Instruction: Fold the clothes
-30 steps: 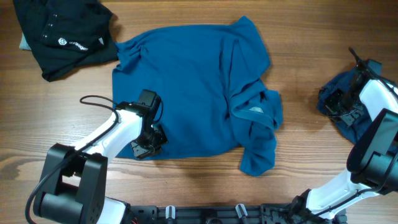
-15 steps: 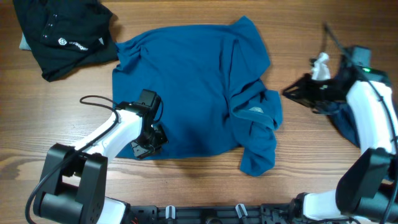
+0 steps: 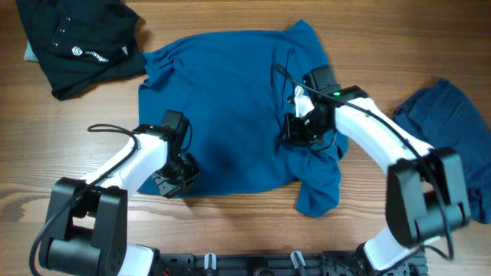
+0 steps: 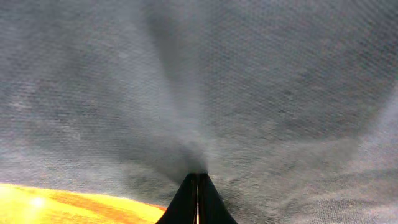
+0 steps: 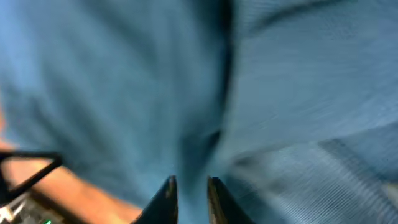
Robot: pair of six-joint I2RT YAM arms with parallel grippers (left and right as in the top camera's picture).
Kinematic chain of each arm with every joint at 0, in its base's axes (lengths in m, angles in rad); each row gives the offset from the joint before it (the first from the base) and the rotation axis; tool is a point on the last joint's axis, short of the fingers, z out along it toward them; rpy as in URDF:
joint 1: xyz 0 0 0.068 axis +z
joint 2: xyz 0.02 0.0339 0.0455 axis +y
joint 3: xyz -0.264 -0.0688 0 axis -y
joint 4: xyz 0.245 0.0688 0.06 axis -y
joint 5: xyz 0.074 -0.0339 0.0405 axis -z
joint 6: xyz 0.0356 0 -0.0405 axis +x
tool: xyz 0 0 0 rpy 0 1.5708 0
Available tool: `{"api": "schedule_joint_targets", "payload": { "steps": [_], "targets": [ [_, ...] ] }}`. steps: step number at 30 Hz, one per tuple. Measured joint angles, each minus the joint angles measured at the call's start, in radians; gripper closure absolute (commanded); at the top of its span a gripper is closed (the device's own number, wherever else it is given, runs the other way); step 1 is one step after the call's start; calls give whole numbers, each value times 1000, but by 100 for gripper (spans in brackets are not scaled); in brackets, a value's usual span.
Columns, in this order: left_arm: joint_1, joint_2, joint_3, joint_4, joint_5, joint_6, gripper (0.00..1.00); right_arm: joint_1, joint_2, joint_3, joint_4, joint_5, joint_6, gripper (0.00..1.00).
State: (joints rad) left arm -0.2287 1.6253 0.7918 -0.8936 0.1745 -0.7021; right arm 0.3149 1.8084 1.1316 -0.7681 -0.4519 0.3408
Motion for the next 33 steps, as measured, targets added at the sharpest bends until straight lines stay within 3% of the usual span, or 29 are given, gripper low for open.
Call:
{"api": "schedule_joint_targets", "payload": {
  "steps": [12, 24, 33],
  "targets": [
    [42, 1, 0, -10, -6, 0, 96, -122, 73, -10, -81, 230, 111, 78],
    [99, 1, -1, 10, -12, 0, 96, -331, 73, -10, -139, 279, 113, 90],
    [126, 1, -1, 19, -28, 0, 96, -346, 73, -10, -174, 308, 129, 96]
  ]
}}
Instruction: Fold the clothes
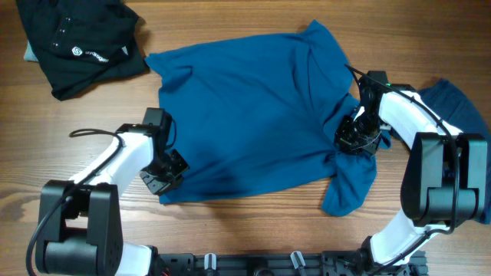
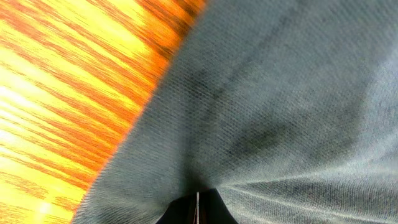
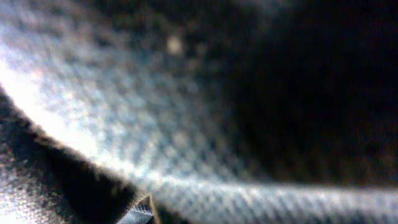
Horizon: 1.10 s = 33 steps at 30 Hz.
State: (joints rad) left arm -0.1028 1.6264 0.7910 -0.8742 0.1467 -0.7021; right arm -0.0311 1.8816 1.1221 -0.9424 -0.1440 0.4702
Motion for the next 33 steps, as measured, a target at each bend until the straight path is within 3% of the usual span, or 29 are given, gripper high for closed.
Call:
{"api": "schedule_joint_targets", "payload": {
  "steps": [12, 16, 20, 24, 25, 29, 31, 33],
  "targets": [
    [142, 0, 0, -5, 8, 0, 96, 0, -41, -1, -8, -13, 8, 94],
    [144, -2, 11, -24, 0, -8, 96, 0, -132, 0, -21, -12, 4, 87],
    [145, -16, 53, -79, -14, -12, 96, 0, -243, 20, -22, -12, -2, 71],
    [145, -47, 142, -133, -19, -15, 96, 0, -348, 67, -2, -35, -56, 31],
    [144, -56, 164, -136, -18, -14, 96, 0, -368, 79, 20, -58, -84, 26],
    [132, -102, 261, -85, -17, -3, 96, 0, -405, 136, 150, -180, -151, 24],
    [100, -117, 313, 15, -13, 12, 95, 3, -399, 174, 206, -240, -164, 23],
    [61, -119, 352, 130, -6, 40, 67, 23, -359, 241, 209, -280, -175, 21]
  ]
}}
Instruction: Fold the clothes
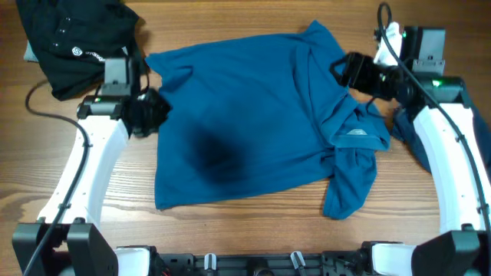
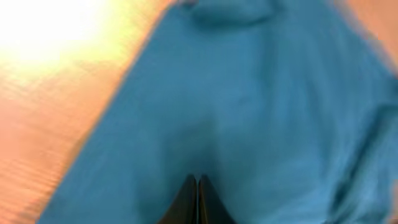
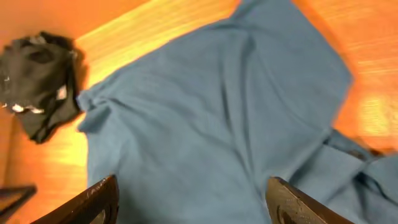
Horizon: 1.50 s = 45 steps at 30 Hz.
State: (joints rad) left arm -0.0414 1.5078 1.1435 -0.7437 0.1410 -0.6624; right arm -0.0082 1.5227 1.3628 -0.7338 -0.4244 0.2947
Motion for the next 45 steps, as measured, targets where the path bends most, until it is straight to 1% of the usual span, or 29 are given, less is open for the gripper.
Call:
{"api": "schedule_joint_targets", "payload": {
  "steps": [1, 2, 3, 4, 5, 6, 7, 9, 10, 11, 13, 14, 16, 18, 19, 20, 21, 22, 23, 25, 29, 33, 40, 45],
  "targets": [
    [-11, 0, 5, 48, 0, 15, 42, 11, 24, 27, -2, -2, -6, 20],
    [-26, 0, 13, 98, 0, 36, 14, 29, 65, 75, -14, -2, -14, 19],
    [-37, 0, 21, 134, 0, 52, 0, 45, 103, 118, -37, 3, -18, 16],
    [-50, 0, 32, 169, 2, 91, 1, 82, 199, 227, -102, 24, -36, 14],
    [-69, 0, 46, 217, 3, 113, 6, 100, 248, 280, -120, 34, -48, 14],
    [-75, 0, 49, 242, 2, 133, 8, 113, 289, 320, -152, 48, -56, 15],
    [-80, 3, 49, 288, -3, 153, 8, 128, 345, 397, -217, 70, -64, 16],
    [-85, 10, 53, 349, -17, 189, 11, 145, 450, 525, -248, 97, -78, 24],
    [-85, 17, 54, 373, -23, 198, 13, 148, 488, 570, -262, 106, -85, 31],
    [-85, 30, 55, 401, -28, 209, 19, 150, 541, 631, -275, 117, -86, 40],
    [-85, 62, 56, 441, -39, 222, 23, 148, 600, 687, -276, 130, -98, 47],
    [-85, 81, 56, 464, -42, 230, 23, 148, 619, 700, -274, 132, -96, 48],
    [-85, 136, 57, 529, -47, 237, 29, 146, 656, 716, -267, 138, -97, 54],
    [-85, 208, 58, 609, -51, 240, 44, 146, 686, 719, -258, 140, -101, 63],
    [-85, 235, 58, 646, -51, 238, 54, 146, 702, 720, -253, 142, -99, 66],
    [-85, 270, 58, 692, -59, 243, 66, 146, 717, 720, -249, 145, -101, 72],
    [-85, 295, 58, 725, -62, 241, 75, 146, 727, 720, -243, 146, -102, 74],
    [-85, 324, 58, 757, -69, 245, 87, 146, 740, 720, -236, 146, -101, 78],
    [-85, 348, 58, 783, -77, 246, 94, 146, 752, 720, -229, 149, -106, 78],
    [-85, 381, 58, 798, -106, 227, 96, 146, 766, 720, -218, 150, -106, 78],
    [-85, 441, 58, 854, -183, 204, 96, 146, 780, 721, -163, 156, -106, 76],
    [-85, 483, 58, 893, -226, 194, 96, 146, 792, 721, -147, 169, -106, 75],
    [-84, 536, 58, 880, -248, 193, 96, 146, 860, 722, -148, 188, -106, 76],
    [-72, 540, 58, 862, -249, 193, 96, 146, 898, 722, -147, 212, -106, 75]
  ]
}}
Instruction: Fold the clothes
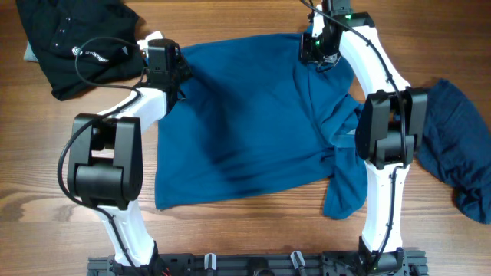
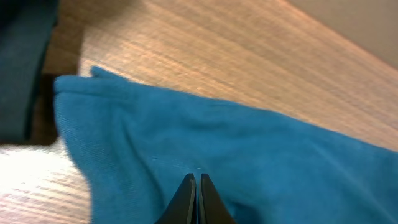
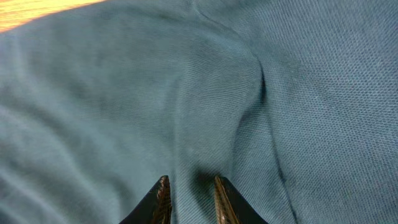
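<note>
A blue shirt [image 1: 245,115] lies spread on the wooden table, its right sleeve [image 1: 349,184] crumpled toward the near edge. My left gripper [image 1: 173,75] is at the shirt's far left corner. In the left wrist view the left gripper [image 2: 196,178] is shut, tips resting against the blue cloth [image 2: 261,155], with nothing seen between them. My right gripper [image 1: 316,47] is at the shirt's far right edge. The right wrist view shows the right gripper [image 3: 189,185] open by a narrow gap, low over a crease in the cloth [image 3: 249,81].
A black garment [image 1: 77,42] lies bunched at the far left corner, close to the left arm. A dark blue garment [image 1: 460,153] lies at the right edge. Bare wood [image 1: 230,230] shows along the near side.
Both arms have moved to the shirt's far edge: the left from beside the left hem to the far left corner, the right down onto the far right part. The right jaws now stand narrower.
First the left gripper was shut on the near left hem and the right was in the bunched right side. The shirt then lay wider and flatter, with both grippers at its sides. Then both were off the cloth, the right wide open. Now both are at the far edge.
</note>
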Robot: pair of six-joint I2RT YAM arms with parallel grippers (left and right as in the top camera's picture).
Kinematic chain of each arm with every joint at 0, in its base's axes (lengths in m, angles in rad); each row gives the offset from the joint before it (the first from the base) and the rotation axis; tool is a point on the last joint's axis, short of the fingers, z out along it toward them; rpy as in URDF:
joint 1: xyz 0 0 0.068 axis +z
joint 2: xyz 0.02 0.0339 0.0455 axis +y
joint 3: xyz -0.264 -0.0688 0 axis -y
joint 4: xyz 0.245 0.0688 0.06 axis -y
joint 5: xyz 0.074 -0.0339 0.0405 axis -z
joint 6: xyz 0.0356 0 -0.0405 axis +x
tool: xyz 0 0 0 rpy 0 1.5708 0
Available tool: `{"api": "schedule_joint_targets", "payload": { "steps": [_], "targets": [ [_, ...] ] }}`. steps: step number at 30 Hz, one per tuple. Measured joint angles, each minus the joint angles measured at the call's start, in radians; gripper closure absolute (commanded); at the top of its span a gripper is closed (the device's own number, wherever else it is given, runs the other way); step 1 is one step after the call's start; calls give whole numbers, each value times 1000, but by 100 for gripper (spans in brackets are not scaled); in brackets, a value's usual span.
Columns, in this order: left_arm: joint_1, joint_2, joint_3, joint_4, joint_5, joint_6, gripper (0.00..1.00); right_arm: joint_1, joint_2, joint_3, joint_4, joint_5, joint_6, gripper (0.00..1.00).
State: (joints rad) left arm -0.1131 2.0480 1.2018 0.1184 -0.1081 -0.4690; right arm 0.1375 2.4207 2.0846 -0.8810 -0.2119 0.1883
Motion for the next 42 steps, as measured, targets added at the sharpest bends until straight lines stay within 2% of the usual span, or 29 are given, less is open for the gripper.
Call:
{"api": "schedule_joint_targets", "payload": {
  "steps": [11, 17, 28, 42],
  "targets": [
    [68, 8, 0, -20, 0, 0, 96, 0, 11, 0, 68, 16, 0, 73],
    [73, 73, 4, -1, 0, 0, 96, 0, 25, 0, 83, 23, 0, 72],
    [73, 80, 6, 16, 0, 12, 96, -14, 69, 11, 63, 137, 0, 71],
    [73, 100, 6, 124, 0, 61, 96, -172, 69, 25, -24, 217, 0, 73]
  ]
}}
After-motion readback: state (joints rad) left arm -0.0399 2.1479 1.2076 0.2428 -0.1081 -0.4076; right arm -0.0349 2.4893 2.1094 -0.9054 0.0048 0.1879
